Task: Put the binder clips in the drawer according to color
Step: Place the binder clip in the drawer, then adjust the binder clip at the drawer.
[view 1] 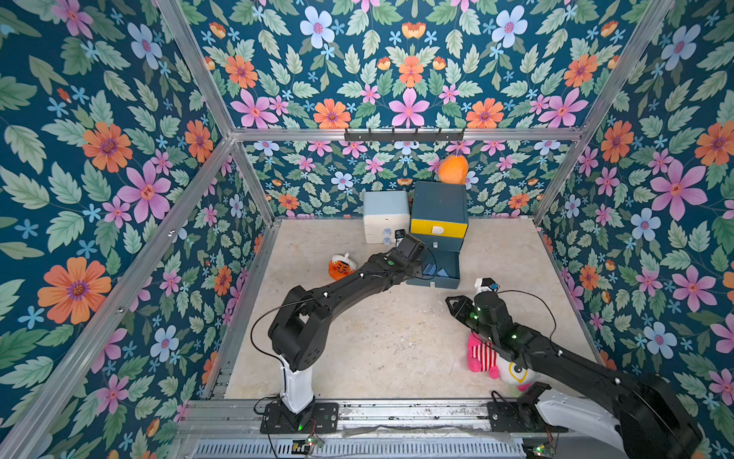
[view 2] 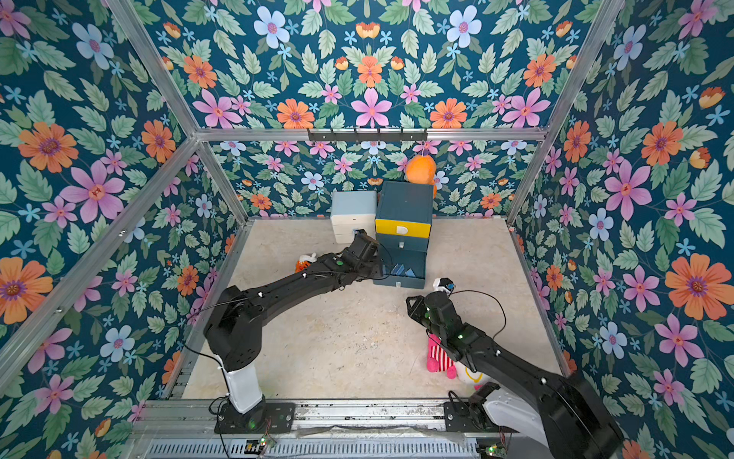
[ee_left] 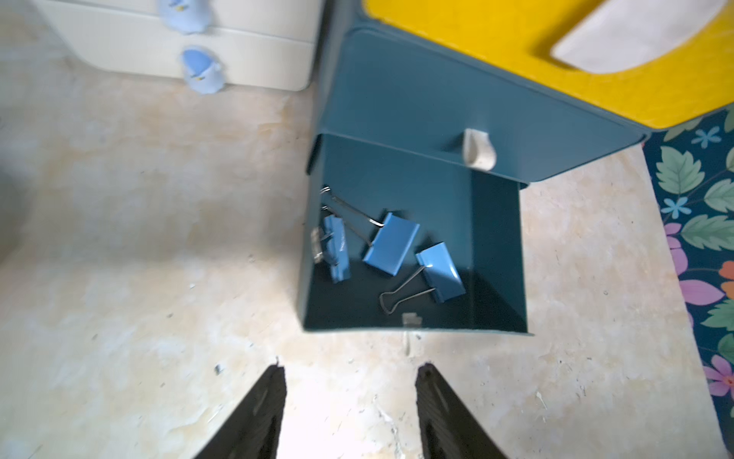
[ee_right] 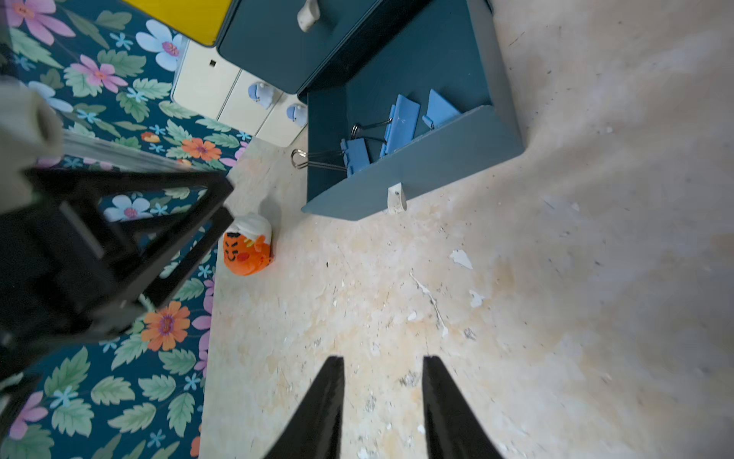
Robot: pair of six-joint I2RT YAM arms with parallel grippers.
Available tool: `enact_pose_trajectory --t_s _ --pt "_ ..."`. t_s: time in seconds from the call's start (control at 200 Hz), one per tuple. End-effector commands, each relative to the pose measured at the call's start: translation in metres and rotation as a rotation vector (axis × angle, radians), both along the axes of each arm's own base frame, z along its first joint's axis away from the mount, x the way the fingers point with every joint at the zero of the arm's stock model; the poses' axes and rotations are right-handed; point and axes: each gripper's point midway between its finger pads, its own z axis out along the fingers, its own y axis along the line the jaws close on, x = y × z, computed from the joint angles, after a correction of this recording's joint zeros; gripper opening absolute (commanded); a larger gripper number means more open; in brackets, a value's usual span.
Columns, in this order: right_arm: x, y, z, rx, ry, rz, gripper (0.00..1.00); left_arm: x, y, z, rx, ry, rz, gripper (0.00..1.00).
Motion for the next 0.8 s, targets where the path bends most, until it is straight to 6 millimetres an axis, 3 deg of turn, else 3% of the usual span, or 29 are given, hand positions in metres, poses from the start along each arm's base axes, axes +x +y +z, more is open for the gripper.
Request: enact_pose_trajectory --t_s 0.0,0.135,0.225,0.36,0.55,0.795 --pt "0.035 0.012 0.026 0.131 -0.097 -0.083 0.35 -0.003 0.018 0.008 -0.059 -0.033 0.051 0.54" --pt "0.061 0.030 0.018 0.174 -0.094 -0.084 0.32 -0.010 0.038 0.002 -0.079 -0.014 0.075 0.50" --pt "0.066 0.034 0.010 0.168 -0.081 -0.104 0.31 0.002 0.042 -0.001 -0.114 0.002 0.067 0.47" --pt "0.065 0.028 0.003 0.135 -0.070 -0.133 0.30 0.030 0.019 -0.007 -0.162 0.011 -0.009 0.40" --pt "0.056 0.027 0.008 0.109 -0.067 -0.121 0.30 0.066 -0.009 -0.024 -0.178 0.016 -0.079 0.45" --pt "0.045 0.023 0.015 0.097 -0.071 -0.109 0.30 0.072 -0.020 -0.038 -0.211 0.045 -0.091 0.40"
